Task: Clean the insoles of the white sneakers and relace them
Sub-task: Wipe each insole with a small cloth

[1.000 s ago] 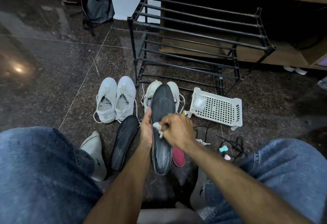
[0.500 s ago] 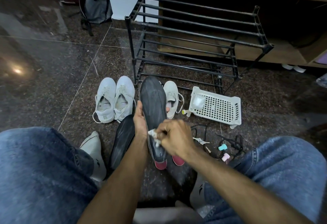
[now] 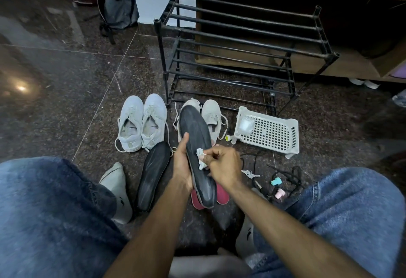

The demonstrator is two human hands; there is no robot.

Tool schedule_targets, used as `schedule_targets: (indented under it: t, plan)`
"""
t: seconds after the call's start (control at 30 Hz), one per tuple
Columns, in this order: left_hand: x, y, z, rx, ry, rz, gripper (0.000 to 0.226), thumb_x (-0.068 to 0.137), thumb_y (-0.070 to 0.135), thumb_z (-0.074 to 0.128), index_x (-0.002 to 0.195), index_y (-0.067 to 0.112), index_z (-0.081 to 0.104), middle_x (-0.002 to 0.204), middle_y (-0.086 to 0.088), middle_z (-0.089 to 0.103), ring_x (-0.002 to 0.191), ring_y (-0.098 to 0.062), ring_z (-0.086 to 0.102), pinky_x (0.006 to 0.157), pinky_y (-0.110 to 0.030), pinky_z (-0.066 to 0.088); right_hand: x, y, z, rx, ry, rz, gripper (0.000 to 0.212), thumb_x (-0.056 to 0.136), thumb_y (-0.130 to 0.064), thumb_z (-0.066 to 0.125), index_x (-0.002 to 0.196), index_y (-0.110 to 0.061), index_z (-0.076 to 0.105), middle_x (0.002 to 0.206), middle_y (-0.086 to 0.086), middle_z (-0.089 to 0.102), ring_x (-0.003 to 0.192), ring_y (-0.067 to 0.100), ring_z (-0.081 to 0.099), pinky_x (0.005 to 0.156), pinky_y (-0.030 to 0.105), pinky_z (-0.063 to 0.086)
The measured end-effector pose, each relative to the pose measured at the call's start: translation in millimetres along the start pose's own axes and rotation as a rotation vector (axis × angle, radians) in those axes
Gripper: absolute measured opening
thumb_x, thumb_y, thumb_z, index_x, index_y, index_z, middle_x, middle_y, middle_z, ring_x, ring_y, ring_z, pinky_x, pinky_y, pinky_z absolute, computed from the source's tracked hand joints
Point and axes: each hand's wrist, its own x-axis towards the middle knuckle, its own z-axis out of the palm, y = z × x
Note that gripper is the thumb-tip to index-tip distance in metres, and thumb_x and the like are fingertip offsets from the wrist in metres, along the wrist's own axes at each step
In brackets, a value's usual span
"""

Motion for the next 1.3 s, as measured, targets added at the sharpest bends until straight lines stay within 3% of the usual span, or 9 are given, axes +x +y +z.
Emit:
schedule_targets:
  t: [0.13,0.27,0.37,0.47,0.63,0.8,0.97,1.1,1.3]
  plan:
    - [5,-1,-10,-0.047,0.063,0.003,0.07,0.091,0.06,0.047,0.114,-0.004,0.063,0.1,-0.023,0.067,0.086,-0.032,0.068,0.081,-0.04,0.057,0,0,1,-0.064,-0.132,-0.008,0.006,0.078,-0.021,0.08,0.081,-0.027,0.078,0.083,-0.011,0.075,0.073,0.01,0.069,0.074,0.036,0.058]
    - [21,19,-13,-0.147,0.128,0.015,0.075,0.087,0.066,0.048,0.125,0.002,0.057,0.1,-0.028,0.068,0.098,-0.038,0.063,0.094,-0.047,0.051,-13,-7,-14,-0.24,-0.264,-0.174,0.013,0.082,-0.03,0.076,0.094,-0.027,0.077,0.093,-0.012,0.07,0.082,0.005,0.06,0.077,0.029,0.05]
    - [30,33,-10,-0.17,0.141,0.037,0.073,0.087,0.067,0.048,0.121,0.004,0.058,0.105,-0.026,0.066,0.098,-0.037,0.062,0.097,-0.048,0.048,-16,-2,-12,-0.174,-0.149,-0.175,0.015,0.084,-0.029,0.074,0.098,-0.024,0.077,0.1,-0.01,0.061,0.094,0.008,0.058,0.084,0.03,0.048]
    - [26,34,0,-0.128,0.088,0.051,0.071,0.085,0.069,0.05,0.114,0.005,0.06,0.107,-0.019,0.064,0.093,-0.033,0.062,0.099,-0.048,0.046,-13,1,-3,0.015,0.035,-0.055,0.013,0.08,-0.024,0.078,0.093,-0.021,0.079,0.096,-0.001,0.068,0.082,0.017,0.065,0.082,0.037,0.053]
    - [-2,7,0,0.046,-0.087,-0.072,0.067,0.09,0.062,0.047,0.105,-0.001,0.066,0.097,-0.019,0.068,0.084,-0.029,0.068,0.073,-0.039,0.059,-9,-3,4,0.13,0.054,0.045,0.014,0.079,-0.027,0.078,0.091,-0.035,0.076,0.088,-0.004,0.073,0.074,0.02,0.069,0.073,0.044,0.058]
    - [-2,7,-6,-0.118,-0.16,-0.064,0.073,0.093,0.062,0.038,0.115,-0.003,0.06,0.104,-0.021,0.071,0.096,-0.028,0.071,0.091,-0.041,0.055,-22,-10,-14,-0.462,-0.165,-0.286,0.025,0.092,-0.031,0.063,0.116,-0.031,0.069,0.103,-0.008,0.057,0.098,0.012,0.054,0.08,0.032,0.05]
    - [-1,3,0,-0.161,-0.21,-0.093,0.078,0.091,0.063,0.041,0.141,0.003,0.046,0.138,-0.016,0.054,0.123,-0.028,0.057,0.101,-0.044,0.049,-16,-26,-22,-0.567,-0.205,-0.429,0.023,0.092,-0.019,0.06,0.111,-0.023,0.071,0.104,-0.004,0.063,0.095,0.024,0.062,0.084,0.037,0.051]
    - [-4,-8,2,-0.196,-0.233,-0.15,0.069,0.091,0.061,0.046,0.129,0.005,0.059,0.123,-0.014,0.062,0.121,-0.027,0.055,0.111,-0.041,0.037,4,-37,-20,-0.578,-0.13,-0.344,0.02,0.089,-0.016,0.061,0.106,-0.021,0.072,0.105,-0.002,0.067,0.096,0.021,0.062,0.086,0.033,0.051]
    - [4,4,-13,-0.202,-0.192,-0.009,0.071,0.095,0.058,0.035,0.107,-0.002,0.072,0.113,-0.019,0.069,0.117,-0.031,0.061,0.112,-0.043,0.036,-39,-28,-21,-0.446,-0.278,-0.305,0.014,0.087,-0.02,0.067,0.098,-0.022,0.075,0.103,-0.006,0.071,0.088,0.014,0.064,0.085,0.031,0.052]
